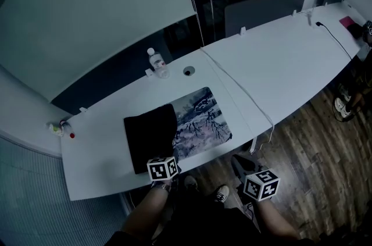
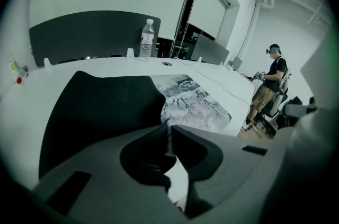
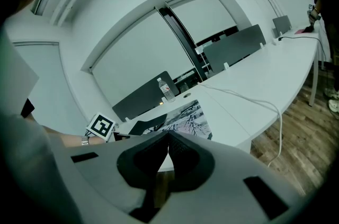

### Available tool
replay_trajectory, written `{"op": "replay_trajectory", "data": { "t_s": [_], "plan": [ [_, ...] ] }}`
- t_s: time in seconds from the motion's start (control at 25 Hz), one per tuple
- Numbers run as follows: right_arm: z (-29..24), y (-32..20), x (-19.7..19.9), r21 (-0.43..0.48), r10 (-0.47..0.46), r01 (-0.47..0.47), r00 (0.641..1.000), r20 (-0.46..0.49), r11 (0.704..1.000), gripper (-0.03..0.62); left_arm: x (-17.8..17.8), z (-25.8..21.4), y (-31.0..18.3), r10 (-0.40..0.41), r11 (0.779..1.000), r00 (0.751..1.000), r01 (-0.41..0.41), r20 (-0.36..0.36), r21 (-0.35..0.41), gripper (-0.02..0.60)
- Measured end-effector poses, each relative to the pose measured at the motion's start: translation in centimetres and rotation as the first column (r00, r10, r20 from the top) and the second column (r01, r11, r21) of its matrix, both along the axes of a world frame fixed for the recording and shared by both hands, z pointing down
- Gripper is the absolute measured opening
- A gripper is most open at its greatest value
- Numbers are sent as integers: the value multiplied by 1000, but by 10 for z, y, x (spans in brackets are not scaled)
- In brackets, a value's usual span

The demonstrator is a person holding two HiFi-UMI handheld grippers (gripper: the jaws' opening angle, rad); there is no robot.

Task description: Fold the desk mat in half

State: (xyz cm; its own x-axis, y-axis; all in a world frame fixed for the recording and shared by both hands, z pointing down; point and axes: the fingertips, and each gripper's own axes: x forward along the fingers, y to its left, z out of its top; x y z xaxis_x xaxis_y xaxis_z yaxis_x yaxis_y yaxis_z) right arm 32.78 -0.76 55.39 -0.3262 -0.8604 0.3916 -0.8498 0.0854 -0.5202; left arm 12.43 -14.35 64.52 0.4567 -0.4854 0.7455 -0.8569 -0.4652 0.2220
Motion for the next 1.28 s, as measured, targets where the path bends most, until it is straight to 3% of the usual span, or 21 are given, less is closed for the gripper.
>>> {"op": "replay_trajectory", "data": {
  "t_s": [0.56, 1.08, 1.28],
  "plan": [
    [-7, -3, 15, 7, 68, -68, 997, -21, 998, 23, 33, -1, 1, 85, 996, 995, -86, -46, -7, 38],
    [-11, -29, 22, 6, 87, -87, 993, -78, 996, 23, 68, -7, 2, 221, 975, 974, -222, -58, -9, 38],
    [-14, -36, 22, 4, 112, -112, 993, -48, 994, 23, 80, -5, 0, 254, 967, 965, -255, -68, -12, 38]
  ]
}}
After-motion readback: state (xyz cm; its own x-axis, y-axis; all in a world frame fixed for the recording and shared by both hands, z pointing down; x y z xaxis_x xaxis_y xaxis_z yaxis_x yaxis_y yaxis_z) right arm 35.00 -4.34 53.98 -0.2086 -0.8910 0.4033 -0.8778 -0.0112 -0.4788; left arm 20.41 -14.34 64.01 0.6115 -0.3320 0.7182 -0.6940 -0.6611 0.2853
